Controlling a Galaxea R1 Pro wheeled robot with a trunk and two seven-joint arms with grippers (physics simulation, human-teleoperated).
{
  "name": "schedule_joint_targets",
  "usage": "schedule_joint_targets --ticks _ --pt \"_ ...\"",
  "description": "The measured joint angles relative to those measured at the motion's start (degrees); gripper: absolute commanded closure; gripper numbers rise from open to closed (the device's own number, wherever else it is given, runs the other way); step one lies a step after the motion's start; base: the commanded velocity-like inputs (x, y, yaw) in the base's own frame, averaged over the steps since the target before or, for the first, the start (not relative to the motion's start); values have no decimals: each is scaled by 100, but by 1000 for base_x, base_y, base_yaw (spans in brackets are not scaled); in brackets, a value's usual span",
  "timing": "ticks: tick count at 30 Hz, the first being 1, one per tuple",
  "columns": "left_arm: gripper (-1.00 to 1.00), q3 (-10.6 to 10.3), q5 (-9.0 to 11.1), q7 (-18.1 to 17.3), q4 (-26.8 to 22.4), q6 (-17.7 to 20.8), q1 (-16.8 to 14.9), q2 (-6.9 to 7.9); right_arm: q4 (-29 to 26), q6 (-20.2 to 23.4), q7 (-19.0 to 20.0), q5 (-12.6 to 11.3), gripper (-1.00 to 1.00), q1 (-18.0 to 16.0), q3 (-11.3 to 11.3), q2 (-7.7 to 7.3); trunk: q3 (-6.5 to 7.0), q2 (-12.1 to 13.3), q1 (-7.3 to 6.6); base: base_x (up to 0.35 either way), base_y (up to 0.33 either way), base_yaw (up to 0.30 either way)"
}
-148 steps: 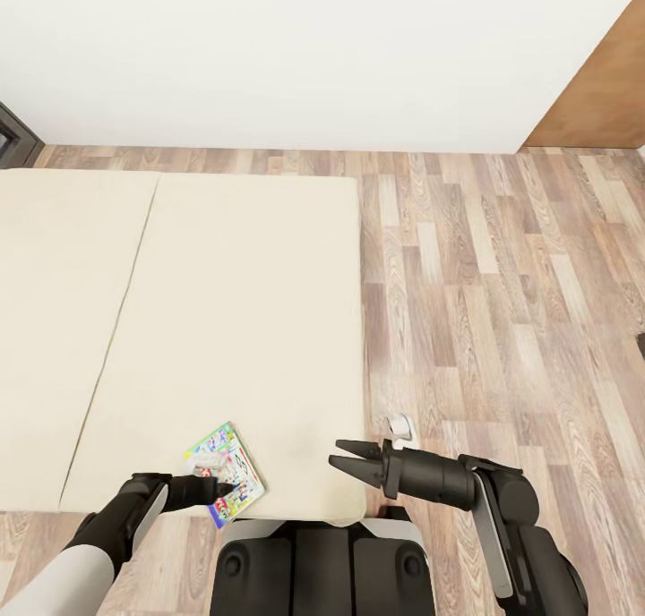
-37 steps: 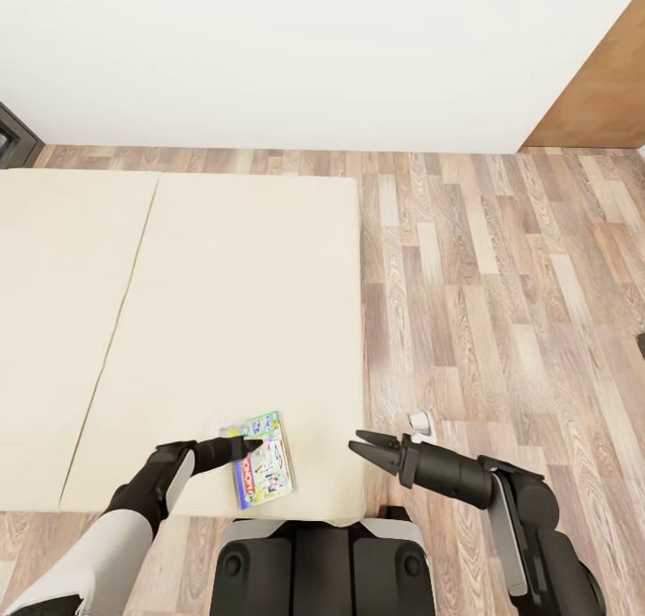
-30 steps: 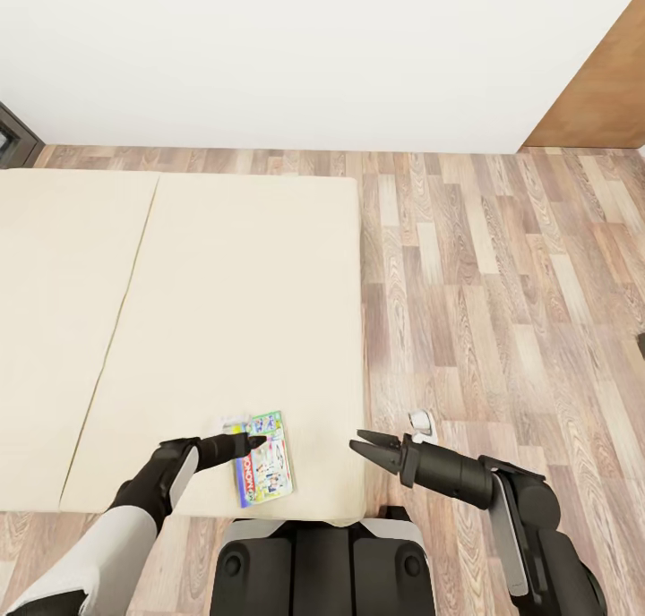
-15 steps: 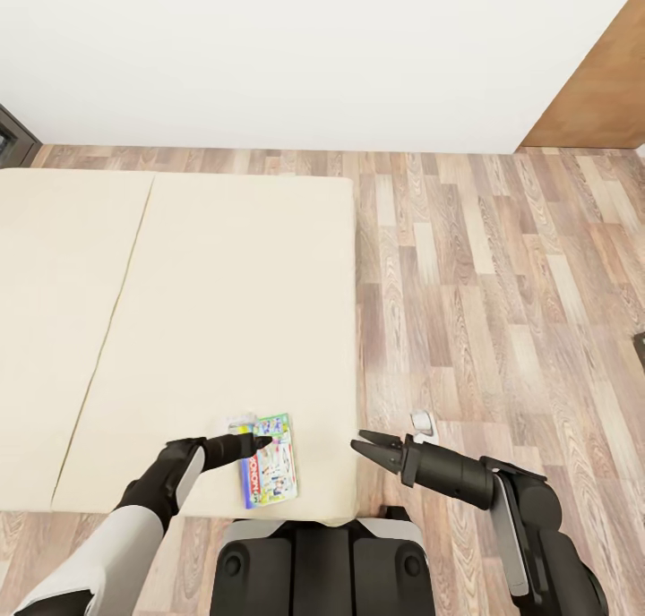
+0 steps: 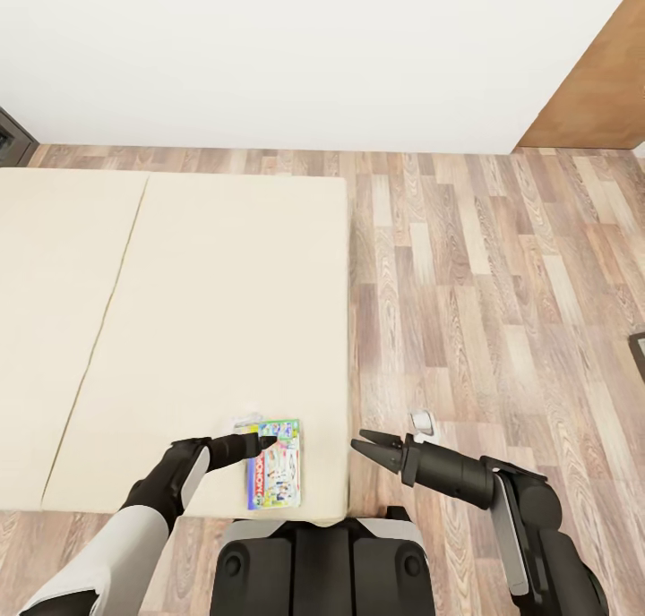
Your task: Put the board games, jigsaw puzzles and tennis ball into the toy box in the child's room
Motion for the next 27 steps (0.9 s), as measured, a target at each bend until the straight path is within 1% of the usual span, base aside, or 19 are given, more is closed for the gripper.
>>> schedule_joint_targets --ticks 8,27 --pt "-100 -2 0 -4 1 2 0 -8 -1 0 1 -6 -100 0 -1 0 0 0 0 0 -137 0" --pt "-100 -20 -23 45 40 58 0 -8 0 0 0 -9 -100 0 -1 0 0 0 0 0 -7 0"
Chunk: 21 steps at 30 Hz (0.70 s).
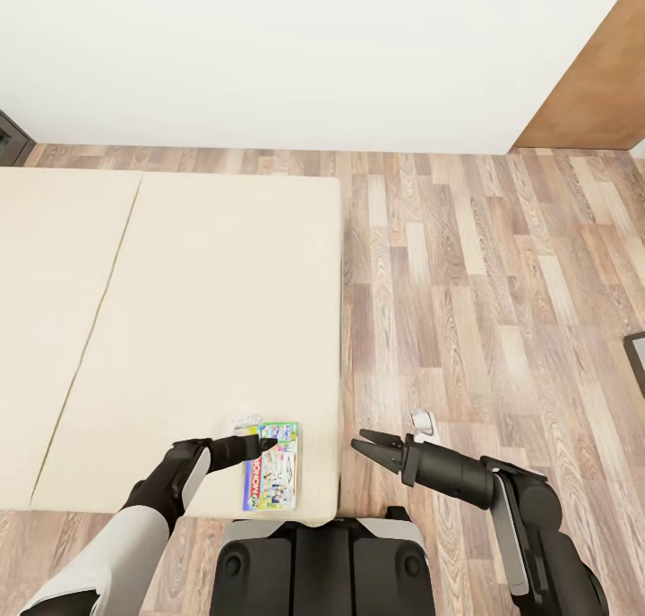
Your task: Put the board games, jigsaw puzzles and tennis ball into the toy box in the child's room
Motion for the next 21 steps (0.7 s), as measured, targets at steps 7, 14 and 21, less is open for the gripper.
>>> schedule_joint_targets --ticks 7,14,21 --pt "-100 -12 -1 1 4 9 5 7 0 0 0 0 -100 2 0 0 0 0 0 0 0 0" --pt "-100 -16 -15 4 21 10 8 2 0 0 0 2 -100 3 0 0 0 0 0 0 0 0" --pt "-100 -71 -57 93 135 9 9 2 0 0 0 8 -100 2 0 0 0 0 0 0 0 0"
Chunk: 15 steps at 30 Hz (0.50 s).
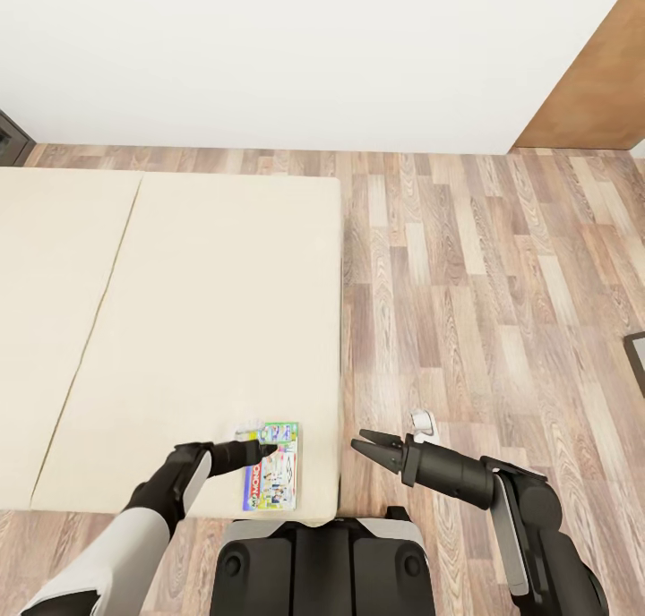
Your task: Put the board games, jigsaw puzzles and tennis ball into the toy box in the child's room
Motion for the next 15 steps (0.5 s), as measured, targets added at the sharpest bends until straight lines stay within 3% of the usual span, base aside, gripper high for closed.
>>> schedule_joint_targets --ticks 15 --pt "-100 -92 -7 245 265 -10 0 -1 0 0 0 1 -100 0 1 0 0 0 0 0 -4 0"
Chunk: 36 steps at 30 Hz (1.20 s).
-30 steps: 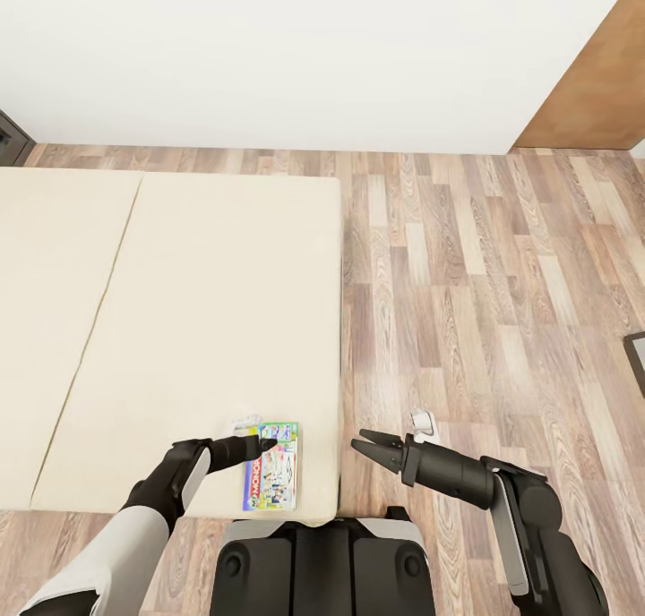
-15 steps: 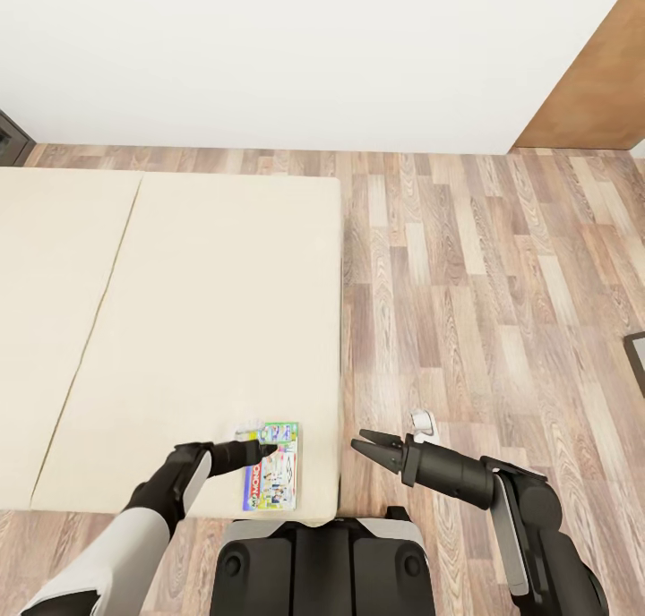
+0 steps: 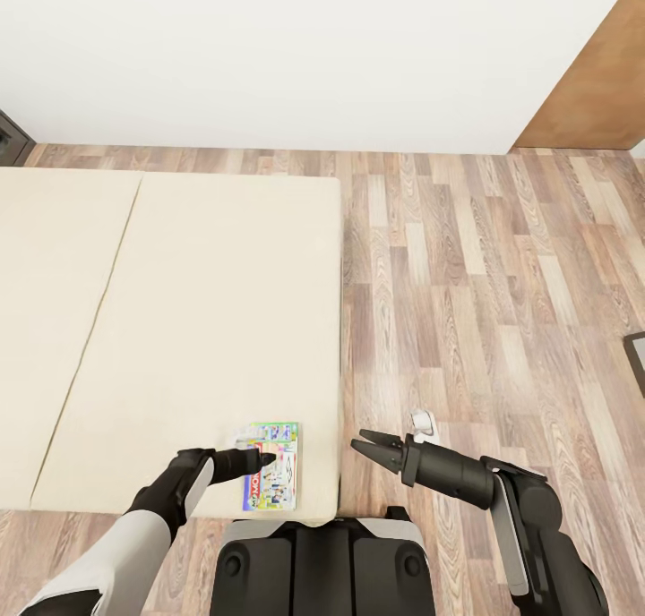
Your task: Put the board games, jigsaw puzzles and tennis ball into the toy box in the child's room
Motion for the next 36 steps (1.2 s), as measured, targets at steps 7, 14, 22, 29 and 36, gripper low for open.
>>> schedule_joint_targets --ticks 7,14,22,29,36 --pt "-100 -1 0 8 4 -2 -1 -6 -2 0 0 2 -100 1 -1 1 0 0 0 0 -178 0" --pt "-100 0 0 6 3 -10 0 -8 -1 0 0 1 -100 -2 -1 0 0 0 1 -14 -94 0" --pt "-100 4 -1 9 6 -10 0 -11 -1 0 0 1 -100 0 -1 0 0 0 0 -41 -192 0" --pt "-100 7 -1 12 3 -10 0 -11 -1 0 0 -6 -100 -3 -1 0 0 0 0 -2 -126 0" --pt "-100 7 0 7 2 -10 0 -13 -1 0 0 -7 -100 -3 -1 0 0 0 0 0 -206 0"
